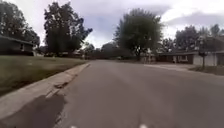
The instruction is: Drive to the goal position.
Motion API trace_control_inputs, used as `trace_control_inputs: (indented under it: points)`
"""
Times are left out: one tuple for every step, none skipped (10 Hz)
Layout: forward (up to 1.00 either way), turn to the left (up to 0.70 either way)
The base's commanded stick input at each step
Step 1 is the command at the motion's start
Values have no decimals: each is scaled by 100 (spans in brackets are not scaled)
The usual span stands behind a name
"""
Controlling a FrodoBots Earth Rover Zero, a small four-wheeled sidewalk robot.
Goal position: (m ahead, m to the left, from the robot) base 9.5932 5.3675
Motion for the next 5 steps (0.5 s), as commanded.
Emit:
trace_control_inputs:
  points:
    - [70, 0]
    - [70, 0]
    - [70, 0]
    - [70, 0]
    - [70, 0]
